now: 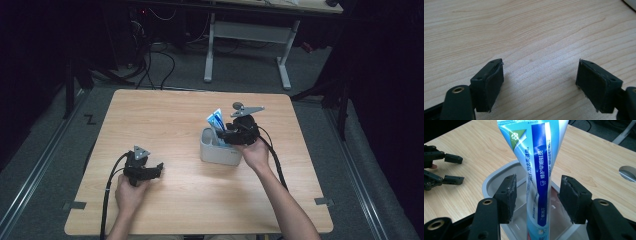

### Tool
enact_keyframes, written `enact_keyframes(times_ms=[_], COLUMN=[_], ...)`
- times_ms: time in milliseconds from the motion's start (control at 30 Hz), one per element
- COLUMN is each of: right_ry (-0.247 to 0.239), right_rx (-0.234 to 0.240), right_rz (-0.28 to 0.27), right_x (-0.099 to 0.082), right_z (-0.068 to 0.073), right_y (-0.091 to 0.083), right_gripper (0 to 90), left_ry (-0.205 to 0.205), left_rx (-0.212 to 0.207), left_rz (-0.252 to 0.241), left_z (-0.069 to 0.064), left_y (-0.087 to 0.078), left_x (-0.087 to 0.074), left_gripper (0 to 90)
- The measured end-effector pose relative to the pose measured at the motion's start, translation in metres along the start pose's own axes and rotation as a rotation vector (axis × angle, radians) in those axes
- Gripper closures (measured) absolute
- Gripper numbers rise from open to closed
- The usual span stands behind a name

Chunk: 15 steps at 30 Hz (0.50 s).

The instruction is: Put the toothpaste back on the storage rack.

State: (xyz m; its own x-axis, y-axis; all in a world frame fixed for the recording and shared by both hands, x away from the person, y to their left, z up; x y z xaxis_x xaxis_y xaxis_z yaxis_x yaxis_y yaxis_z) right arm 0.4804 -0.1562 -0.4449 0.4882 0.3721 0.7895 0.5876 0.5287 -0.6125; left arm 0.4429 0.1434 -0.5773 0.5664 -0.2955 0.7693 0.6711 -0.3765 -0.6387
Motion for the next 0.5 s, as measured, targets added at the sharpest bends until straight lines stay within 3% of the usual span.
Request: enact_keyframes(times_ms=[500], right_ry=[0.023], right_rx=[-0.010], right_rz=[-0.022], right_x=[0.000], right_z=[-0.004], right_y=[-0.015], right_gripper=[46.5], left_ry=[0.000], left_rx=[0.001], left_rz=[-0.001], left_z=[0.000], left_y=[0.000], left_x=[0.000], left_gripper=[22.3])
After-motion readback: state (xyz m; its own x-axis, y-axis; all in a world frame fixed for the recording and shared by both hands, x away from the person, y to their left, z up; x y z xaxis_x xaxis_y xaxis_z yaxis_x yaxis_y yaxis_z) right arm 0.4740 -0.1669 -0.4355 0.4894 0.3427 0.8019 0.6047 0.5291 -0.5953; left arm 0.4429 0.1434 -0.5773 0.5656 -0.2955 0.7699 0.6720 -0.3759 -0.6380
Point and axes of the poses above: each handheld gripper's, and its own axes: y roughly forward along the jaws, x roughly out of its top, z roughly to its left, the point moved 6 cm from there along y, roughly forward along the jaws, and after that the axes turned 3 degrees about -z, right-handed, at the moved point
